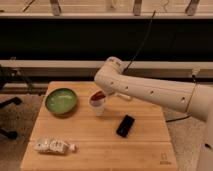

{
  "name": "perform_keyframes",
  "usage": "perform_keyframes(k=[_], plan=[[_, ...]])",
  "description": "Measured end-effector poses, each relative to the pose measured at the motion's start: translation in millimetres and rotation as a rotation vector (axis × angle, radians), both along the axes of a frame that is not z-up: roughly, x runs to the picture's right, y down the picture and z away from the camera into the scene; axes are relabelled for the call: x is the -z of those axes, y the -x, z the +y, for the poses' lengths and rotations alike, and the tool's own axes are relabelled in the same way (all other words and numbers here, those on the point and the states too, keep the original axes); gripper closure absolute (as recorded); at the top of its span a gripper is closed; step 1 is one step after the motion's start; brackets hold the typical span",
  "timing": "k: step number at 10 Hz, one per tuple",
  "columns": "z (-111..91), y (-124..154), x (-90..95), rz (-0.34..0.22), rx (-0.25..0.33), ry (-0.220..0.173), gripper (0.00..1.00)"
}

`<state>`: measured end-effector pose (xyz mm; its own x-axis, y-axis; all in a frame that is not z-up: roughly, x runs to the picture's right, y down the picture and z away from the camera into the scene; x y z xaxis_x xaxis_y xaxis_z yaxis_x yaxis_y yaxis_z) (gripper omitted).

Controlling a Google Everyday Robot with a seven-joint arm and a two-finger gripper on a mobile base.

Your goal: Place the pepper in the ceramic cup

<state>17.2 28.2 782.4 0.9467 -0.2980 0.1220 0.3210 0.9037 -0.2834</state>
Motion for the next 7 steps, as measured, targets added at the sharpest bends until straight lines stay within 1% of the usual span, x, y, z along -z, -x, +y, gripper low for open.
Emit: perform_keyframes(k=[4, 5, 6, 7], plan=[[-2.4, -2.6, 0.8, 0.009, 0.004, -0.007, 0.20], [-3.3, -4.1, 1.5, 0.007, -0.001, -0.004, 0.20], [-4.3, -5.9, 1.8, -0.009, -0.009, 0.005, 0.21], [-4.0, -7.0, 0.4, -0.023, 0.005, 0.006, 0.29]])
